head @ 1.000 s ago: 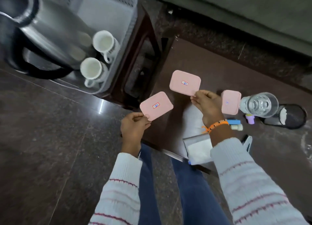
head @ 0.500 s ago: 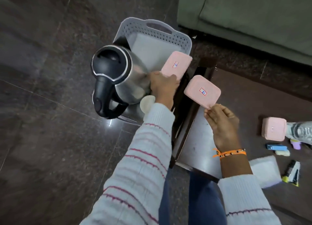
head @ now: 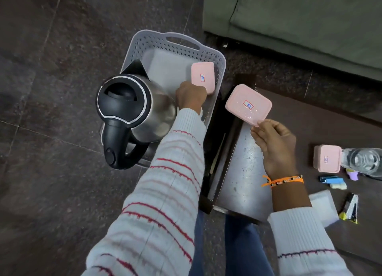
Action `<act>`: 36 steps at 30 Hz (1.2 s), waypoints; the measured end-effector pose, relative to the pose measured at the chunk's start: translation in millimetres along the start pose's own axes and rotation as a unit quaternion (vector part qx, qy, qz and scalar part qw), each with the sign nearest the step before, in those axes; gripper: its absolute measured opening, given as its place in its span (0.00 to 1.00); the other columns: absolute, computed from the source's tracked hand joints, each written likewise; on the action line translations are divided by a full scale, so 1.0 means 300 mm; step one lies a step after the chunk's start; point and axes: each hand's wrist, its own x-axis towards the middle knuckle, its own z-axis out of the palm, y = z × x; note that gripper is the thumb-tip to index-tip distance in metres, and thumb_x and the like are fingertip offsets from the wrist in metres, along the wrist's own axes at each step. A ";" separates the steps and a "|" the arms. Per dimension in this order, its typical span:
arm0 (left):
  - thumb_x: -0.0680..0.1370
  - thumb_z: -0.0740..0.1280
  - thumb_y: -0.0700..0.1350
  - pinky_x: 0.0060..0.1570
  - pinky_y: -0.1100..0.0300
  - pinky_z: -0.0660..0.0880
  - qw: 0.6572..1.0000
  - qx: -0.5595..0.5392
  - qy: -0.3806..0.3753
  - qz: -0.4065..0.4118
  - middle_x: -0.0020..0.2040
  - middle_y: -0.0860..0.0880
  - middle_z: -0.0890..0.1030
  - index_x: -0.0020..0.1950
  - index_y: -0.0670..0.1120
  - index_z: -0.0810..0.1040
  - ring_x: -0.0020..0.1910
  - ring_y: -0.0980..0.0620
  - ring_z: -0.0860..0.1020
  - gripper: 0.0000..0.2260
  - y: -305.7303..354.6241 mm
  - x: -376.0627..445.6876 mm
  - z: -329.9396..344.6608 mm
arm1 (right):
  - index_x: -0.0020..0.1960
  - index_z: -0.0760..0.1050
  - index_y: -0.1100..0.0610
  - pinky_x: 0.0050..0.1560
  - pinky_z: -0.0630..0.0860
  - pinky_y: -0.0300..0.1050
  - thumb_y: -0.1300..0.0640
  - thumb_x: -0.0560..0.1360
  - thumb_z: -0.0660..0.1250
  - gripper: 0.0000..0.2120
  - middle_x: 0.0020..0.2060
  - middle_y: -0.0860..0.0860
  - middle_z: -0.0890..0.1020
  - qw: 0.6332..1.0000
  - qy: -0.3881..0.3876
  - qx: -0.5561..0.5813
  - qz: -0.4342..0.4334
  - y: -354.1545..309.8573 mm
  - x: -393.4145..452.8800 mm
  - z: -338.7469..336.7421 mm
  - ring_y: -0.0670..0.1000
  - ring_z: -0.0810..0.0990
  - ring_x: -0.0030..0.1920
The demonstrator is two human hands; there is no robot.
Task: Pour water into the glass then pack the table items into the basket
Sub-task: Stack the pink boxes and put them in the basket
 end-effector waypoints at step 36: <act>0.76 0.52 0.31 0.47 0.56 0.80 0.982 -0.069 -0.131 0.114 0.58 0.42 0.80 0.64 0.44 0.74 0.54 0.44 0.79 0.21 -0.007 0.104 -0.035 | 0.64 0.70 0.65 0.60 0.73 0.50 0.67 0.75 0.55 0.19 0.62 0.61 0.76 0.915 -0.142 -0.378 -0.013 -0.059 0.156 0.492 0.61 0.74 0.61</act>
